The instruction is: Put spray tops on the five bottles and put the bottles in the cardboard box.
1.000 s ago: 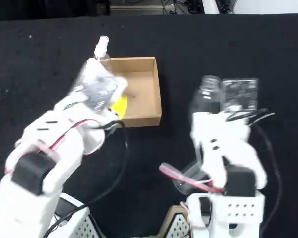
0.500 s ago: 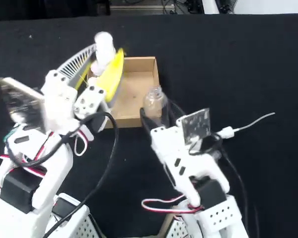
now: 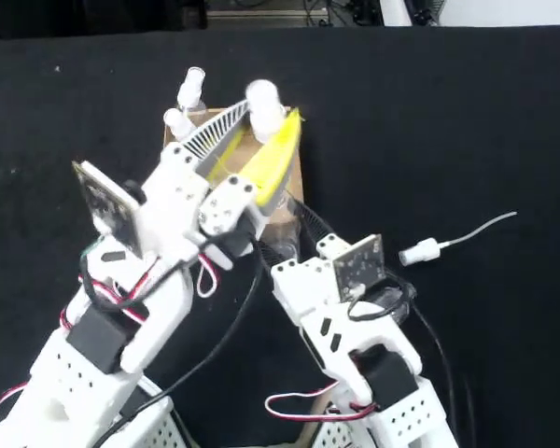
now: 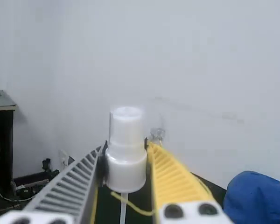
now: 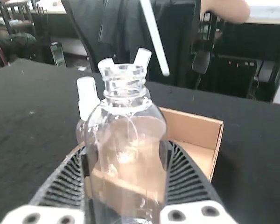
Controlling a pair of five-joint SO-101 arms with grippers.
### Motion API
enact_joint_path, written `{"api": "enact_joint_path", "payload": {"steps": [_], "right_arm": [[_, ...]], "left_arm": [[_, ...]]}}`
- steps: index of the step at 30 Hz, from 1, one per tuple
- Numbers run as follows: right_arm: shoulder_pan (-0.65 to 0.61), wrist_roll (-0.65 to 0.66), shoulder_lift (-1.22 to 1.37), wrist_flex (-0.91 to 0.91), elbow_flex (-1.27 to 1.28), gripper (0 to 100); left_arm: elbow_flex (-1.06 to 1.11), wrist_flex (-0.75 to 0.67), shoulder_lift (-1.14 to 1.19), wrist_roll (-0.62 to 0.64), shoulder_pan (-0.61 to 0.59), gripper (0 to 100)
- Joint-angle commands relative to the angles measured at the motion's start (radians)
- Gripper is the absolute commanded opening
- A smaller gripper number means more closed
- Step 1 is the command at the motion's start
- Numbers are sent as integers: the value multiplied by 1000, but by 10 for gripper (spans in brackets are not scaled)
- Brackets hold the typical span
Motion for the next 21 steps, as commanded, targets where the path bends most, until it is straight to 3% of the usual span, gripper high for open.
{"api": "enact_joint_path", "payload": {"steps": [1, 9, 14, 21], "right_arm": [[-9, -5, -119, -32, 8, 11], [-11, -3, -119, -34, 10, 11], [-9, -3, -119, -66, 10, 11], [-9, -3, -119, -83, 15, 11]], "left_arm": [[-19, -29, -66, -55, 12, 30], [-16, 55, -218, -57, 15, 29], [-54, 78, -97, -58, 10, 29], [-246, 282, 60, -57, -21, 29]]}}
